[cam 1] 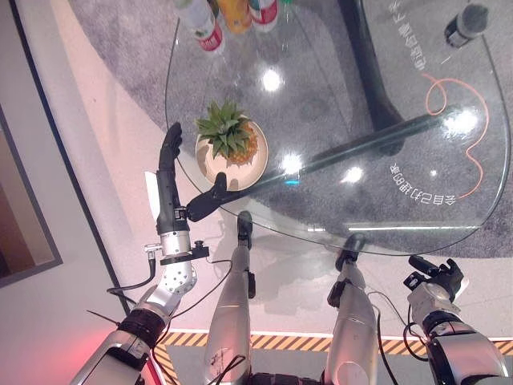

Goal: Pick up the fruit to the plate

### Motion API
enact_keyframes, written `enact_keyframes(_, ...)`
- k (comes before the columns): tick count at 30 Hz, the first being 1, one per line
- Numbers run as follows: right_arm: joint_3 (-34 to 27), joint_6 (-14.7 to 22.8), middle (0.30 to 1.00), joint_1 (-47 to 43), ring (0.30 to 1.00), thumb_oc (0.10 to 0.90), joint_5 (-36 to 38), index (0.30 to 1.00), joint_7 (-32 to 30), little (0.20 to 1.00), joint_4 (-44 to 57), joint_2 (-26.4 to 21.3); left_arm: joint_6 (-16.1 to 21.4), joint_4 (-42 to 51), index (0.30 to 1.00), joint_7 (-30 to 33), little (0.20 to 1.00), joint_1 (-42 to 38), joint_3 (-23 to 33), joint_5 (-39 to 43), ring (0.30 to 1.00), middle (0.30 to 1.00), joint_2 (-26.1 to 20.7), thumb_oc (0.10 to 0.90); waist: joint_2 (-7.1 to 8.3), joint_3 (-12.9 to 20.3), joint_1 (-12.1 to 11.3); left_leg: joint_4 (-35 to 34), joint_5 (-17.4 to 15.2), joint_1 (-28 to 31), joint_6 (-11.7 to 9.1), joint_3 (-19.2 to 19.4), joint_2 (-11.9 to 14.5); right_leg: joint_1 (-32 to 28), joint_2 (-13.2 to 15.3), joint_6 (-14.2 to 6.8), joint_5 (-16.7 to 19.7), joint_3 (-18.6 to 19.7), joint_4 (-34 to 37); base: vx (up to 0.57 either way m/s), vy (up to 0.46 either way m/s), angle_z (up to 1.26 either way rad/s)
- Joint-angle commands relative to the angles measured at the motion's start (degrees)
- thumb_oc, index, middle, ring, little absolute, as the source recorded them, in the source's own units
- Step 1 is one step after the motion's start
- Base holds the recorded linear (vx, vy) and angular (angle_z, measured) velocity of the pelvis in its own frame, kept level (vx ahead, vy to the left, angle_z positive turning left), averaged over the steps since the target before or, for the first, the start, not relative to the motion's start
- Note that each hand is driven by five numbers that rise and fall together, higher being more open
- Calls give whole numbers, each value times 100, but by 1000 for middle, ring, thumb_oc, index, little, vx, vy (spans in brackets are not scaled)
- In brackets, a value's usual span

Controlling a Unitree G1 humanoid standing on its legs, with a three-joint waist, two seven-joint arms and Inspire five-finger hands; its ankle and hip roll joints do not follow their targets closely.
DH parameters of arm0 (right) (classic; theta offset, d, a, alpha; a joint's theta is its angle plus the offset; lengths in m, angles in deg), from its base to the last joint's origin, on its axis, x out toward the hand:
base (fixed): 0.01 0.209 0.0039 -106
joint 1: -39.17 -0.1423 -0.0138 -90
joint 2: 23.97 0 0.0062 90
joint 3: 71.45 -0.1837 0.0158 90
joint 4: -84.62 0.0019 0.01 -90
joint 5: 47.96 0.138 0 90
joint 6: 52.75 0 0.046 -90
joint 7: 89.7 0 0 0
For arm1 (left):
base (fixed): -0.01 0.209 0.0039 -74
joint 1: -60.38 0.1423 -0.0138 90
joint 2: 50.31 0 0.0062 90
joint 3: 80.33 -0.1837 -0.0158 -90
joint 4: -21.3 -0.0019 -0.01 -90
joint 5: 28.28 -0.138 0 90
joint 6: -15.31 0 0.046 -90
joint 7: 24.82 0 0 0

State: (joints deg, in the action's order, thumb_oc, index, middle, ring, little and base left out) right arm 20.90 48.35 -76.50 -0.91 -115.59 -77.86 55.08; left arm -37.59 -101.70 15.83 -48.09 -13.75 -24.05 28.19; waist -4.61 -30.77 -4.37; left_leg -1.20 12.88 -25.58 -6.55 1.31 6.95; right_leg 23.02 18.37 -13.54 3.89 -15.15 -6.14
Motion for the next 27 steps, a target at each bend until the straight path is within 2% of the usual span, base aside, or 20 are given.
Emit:
enact_keyframes(1, -289, 102, 900, 443, 900, 800, -220, 900, -29, 900, 28, -274, -39, -123, 900, -433, 900, -39, 527, 743, 900, 900, -80, 800, 153, 98, -76, -136, -450, 677, -200, 207, 293, -145, 14, 4, 325, -1, -168, 27, 33, 6)
enact_keyframes(3, -353, 65, 900, 631, 900, 800, -328, 900, 67, 900, 12, -272, -53, -390, 900, -723, 900, 133, 711, 1021, 900, 900, -33, 800, 175, 190, -45, -254, -415, 978, -229, 300, 313, -499, -17, 19, 355, 8, 23, 54, 51, -1)
enact_keyframes(6, -426, -131, 900, 1120, 900, 800, -629, 900, 344, 900, -65, -214, -247, -936, 900, -1195, 900, 516, 1079, 1224, 900, 900, 15, 800, 230, 693, 38, -346, -479, 1440, -289, 452, 347, -1114, -82, 57, 339, 8, 355, 132, 88, -5)
enact_keyframes(8, -452, -297, 900, 1328, 900, 800, -794, 900, 625, 900, -157, -181, -433, -1276, 900, -1436, 900, 644, 1262, 1259, 900, 900, 59, 800, 265, 922, 90, -380, -461, 1597, -298, 488, 342, -1316, -109, 71, 362, 15, 470, 94, 65, -2)
enact_keyframes(9, -452, -297, 900, 1328, 900, 800, -794, 900, 625, 900, -157, -181, -433, -1276, 900, -1436, 900, 644, 1262, 1259, 900, 900, 59, 800, 265, 922, 90, -380, -461, 1597, -298, 488, 342, -1316, -109, 71, 362, 15, 470, 219, 89, -2)
enact_keyframes(10, -463, -477, 900, 1637, 900, 800, -943, 900, 867, 900, -249, -138, -628, -1655, 900, -1830, 900, 843, 1447, 1282, 900, 900, 79, 800, 302, 1285, 148, -380, -467, 1820, -320, 566, 379, -1612, -153, 88, 379, 32, 615, 235, 68, 0)
enact_keyframes(12, -536, -595, 900, 1926, 900, 800, -1127, 900, 1138, 900, -378, -91, -782, -1962, 900, -2195, 900, 1029, 1619, 1438, 900, 900, 98, 800, 319, 1606, 203, -380, -515, 2055, -326, 644, 409, -1886, -189, 93, 398, 50, 755, 304, 71, 4)
enact_keyframes(14, -591, -749, 900, 2104, 900, 800, -1302, 900, 1364, 900, -438, -25, -1011, -2119, 900, -2473, 900, 1169, 1735, 1626, 900, 900, 139, 800, 329, 1792, 227, -380, -564, 2200, -326, 683, 422, -2052, -215, 92, 399, 57, 839, 232, 45, -11)
enact_keyframes(16, -621, -883, 900, 2349, 900, 800, -1658, 900, 1652, 900, -629, 102, -1309, -2594, 900, -3332, 900, 1347, 1941, 1903, 900, 900, 239, 800, 344, 2111, 284, -380, -652, 2464, -317, 776, 439, -2312, -248, 92, 383, 57, 937, 250, 50, -16)
enact_keyframes(19, -596, -1044, 900, 2450, 900, 800, -1934, 900, 1818, 900, -822, 206, -1619, -3041, 900, -3867, 900, 1439, 2057, 1885, 900, 900, 309, 800, 361, 2319, 323, -380, -729, 2701, -309, 870, 463, -2537, -276, 86, 363, 57, 1010, 160, 25, -8)
enact_keyframes(23, -415, -1427, 900, 2470, 900, 800, -2481, 900, 2192, 900, -1044, 285, -2771, -3941, 900, -4220, 900, 1477, 2121, 1346, 900, 900, 306, 800, 377, 2582, 428, -380, -835, 2976, -303, 999, 511, -2760, -325, 80, 309, 120, 1073, 83, 21, -25)
enact_keyframes(27, -201, -1623, 900, 2450, 900, 800, -2717, 900, 2251, 900, -1040, 410, -3372, -4306, 900, -4350, 900, 1465, 2025, 902, 900, 900, 356, 800, 394, 2708, 516, -380, -864, 3062, -311, 1060, 532, -2833, -363, 92, 292, 204, 1114, 36, -4, -14)
